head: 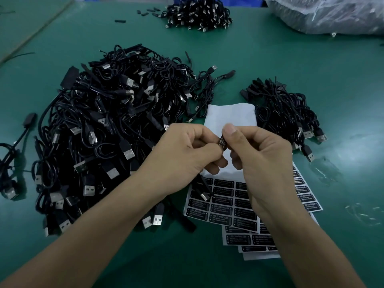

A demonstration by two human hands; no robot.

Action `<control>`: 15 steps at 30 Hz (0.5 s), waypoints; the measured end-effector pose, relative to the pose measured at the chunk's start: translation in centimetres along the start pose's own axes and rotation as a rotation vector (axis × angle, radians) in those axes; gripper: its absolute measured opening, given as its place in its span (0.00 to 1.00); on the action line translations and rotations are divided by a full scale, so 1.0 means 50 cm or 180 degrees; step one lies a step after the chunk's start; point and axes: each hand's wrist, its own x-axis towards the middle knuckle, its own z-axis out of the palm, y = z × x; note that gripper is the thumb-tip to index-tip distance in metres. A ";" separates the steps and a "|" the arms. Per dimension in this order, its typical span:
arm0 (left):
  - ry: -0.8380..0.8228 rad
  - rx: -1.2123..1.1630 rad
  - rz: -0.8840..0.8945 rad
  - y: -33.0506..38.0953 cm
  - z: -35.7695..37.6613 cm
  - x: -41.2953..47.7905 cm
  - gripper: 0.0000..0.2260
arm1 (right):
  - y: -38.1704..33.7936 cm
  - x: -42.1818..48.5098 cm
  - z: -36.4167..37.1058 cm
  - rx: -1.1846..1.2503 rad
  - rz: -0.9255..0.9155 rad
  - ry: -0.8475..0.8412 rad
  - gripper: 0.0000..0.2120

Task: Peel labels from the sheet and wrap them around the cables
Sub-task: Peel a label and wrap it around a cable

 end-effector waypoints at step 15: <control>0.0820 -0.0482 0.0809 0.041 -0.040 -0.004 0.05 | 0.006 -0.024 0.014 -0.0667 -0.0281 -0.1323 0.19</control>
